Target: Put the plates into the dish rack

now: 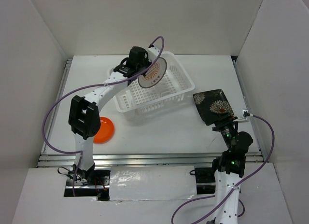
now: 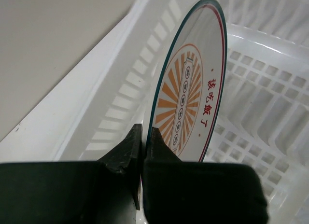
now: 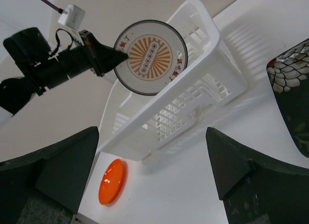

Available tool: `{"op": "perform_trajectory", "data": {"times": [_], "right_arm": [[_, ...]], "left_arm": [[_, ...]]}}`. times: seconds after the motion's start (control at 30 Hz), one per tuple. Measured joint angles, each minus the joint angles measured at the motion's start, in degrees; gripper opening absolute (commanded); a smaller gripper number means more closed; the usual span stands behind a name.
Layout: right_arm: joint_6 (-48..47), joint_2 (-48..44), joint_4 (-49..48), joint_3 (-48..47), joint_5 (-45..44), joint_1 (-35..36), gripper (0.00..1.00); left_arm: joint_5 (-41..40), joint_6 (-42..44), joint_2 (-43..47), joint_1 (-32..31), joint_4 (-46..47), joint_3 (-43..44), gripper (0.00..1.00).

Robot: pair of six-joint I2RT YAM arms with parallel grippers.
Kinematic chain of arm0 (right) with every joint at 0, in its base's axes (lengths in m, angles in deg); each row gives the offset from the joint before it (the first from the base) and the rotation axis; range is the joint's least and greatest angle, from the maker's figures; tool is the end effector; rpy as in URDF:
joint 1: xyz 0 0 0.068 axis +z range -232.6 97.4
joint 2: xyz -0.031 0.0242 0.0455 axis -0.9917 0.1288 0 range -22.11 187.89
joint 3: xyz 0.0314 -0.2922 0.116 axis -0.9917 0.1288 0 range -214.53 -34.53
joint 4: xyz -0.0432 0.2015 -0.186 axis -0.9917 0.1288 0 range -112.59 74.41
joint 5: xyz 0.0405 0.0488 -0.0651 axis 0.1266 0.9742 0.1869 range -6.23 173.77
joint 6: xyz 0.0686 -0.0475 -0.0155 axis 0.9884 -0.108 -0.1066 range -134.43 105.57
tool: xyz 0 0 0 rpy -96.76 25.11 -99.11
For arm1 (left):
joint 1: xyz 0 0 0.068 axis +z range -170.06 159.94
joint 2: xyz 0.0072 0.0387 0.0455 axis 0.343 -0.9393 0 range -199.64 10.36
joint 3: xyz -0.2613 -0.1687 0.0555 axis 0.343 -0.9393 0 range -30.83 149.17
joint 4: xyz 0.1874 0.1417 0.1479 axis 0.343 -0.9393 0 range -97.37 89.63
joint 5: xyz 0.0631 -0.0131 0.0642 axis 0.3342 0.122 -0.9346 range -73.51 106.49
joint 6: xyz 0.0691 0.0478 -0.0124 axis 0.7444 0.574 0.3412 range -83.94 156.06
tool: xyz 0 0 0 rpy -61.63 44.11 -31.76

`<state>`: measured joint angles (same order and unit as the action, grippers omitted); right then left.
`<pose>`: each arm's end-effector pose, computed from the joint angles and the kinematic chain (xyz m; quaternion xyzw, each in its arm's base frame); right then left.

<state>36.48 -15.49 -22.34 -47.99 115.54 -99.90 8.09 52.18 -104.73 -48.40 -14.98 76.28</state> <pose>0.1103 0.0068 0.2555 0.1896 0.6444 0.3819 0.6348 0.4939 -0.2541 0.3590 0.2762 0.7834 0.0017 0.5568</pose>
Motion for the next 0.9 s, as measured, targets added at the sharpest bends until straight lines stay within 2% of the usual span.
{"op": "perform_trajectory", "data": {"times": [0.2, 0.53, 0.9], "right_arm": [[-0.09, 0.35, -0.33, 0.09, -0.13, 0.00, 1.00], [-0.09, 1.09, -0.79, 0.87, -0.13, 0.00, 1.00], [-0.09, 1.90, -2.01, 1.84, -0.11, 0.00, 1.00]], "left_arm": [[2.64, 3.21, 0.63, 0.15, 6.56, -7.98, 0.00], [2.69, 5.16, 0.63, 0.13, 12.31, -7.82, 0.00], [2.64, 5.11, -1.16, 0.09, 13.25, -7.56, 0.00]]}}
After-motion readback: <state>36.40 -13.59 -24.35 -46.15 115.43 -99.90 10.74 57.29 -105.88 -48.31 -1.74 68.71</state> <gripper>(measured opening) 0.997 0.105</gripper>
